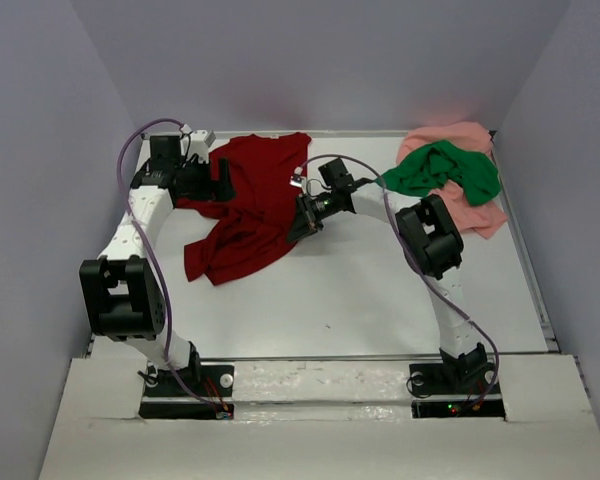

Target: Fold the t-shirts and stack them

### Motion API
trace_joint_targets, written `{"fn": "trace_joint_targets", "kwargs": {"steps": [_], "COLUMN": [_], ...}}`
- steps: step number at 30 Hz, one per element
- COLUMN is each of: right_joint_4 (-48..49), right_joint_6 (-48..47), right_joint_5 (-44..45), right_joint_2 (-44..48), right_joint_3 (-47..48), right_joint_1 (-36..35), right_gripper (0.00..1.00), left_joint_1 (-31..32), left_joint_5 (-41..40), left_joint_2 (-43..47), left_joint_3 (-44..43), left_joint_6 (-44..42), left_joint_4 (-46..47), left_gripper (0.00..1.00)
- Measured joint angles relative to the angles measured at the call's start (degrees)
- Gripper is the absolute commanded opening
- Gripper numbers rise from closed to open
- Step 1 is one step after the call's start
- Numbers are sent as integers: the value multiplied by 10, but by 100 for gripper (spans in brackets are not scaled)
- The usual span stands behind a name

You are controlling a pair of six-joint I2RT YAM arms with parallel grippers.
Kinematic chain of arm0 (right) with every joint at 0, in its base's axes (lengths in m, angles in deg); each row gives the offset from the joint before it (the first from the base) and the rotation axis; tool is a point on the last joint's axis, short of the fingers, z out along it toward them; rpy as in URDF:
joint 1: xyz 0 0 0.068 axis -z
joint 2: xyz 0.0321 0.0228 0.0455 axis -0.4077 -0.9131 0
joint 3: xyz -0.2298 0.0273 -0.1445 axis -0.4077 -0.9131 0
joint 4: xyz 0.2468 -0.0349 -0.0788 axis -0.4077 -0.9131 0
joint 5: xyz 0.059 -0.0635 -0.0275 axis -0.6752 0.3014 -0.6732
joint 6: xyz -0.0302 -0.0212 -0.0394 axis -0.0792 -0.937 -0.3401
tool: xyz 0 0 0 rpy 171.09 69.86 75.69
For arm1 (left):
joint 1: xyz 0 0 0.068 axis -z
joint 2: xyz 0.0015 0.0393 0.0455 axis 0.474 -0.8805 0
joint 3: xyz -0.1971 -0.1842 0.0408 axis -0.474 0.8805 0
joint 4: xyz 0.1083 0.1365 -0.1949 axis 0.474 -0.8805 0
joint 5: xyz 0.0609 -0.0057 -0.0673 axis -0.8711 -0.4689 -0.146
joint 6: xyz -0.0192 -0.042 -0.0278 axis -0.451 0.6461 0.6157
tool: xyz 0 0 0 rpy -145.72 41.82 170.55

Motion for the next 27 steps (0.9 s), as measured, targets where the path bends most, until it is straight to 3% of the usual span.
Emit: {"fn": "trace_joint_targets", "kwargs": {"steps": [6, 10, 11, 12, 13, 14, 15, 18, 27], "right_joint_4": [-12, -29, -34, -43, -51, -57, -62, -75, -102], "right_joint_6": [-24, -48, -55, -63, -72, -80, -87, -103, -126], "right_joint_5": [0, 22, 29, 40, 50, 60, 78, 132, 221], "right_joint_2": [79, 147, 157, 173, 186, 197, 209, 241, 262], "right_joint_3": [-1, -15, -16, -16, -16, -16, -18, -18, -17], "right_joint_1": [-18, -23, -24, -25, -25, -25, -25, -23, 7], "right_gripper": [0, 0, 7, 21, 36, 44, 63, 68, 68], "left_joint_1": [5, 16, 18, 20, 22, 23, 23, 22, 23], "left_joint_5": [7, 36, 41, 46, 48, 49, 49, 39, -16], "left_joint_2": [22, 12, 7, -1, -9, -19, -29, -54, -146], "left_joint_3": [0, -7, -10, -14, -15, -16, -16, -16, -6], "left_joint_6": [-18, -64, -75, -85, -97, -110, -116, -126, -129], "left_joint_4": [-20, -95, -111, -135, -154, -182, -202, -232, -269], "left_gripper": [99, 86, 79, 55, 42, 9, 0, 0, 0]}}
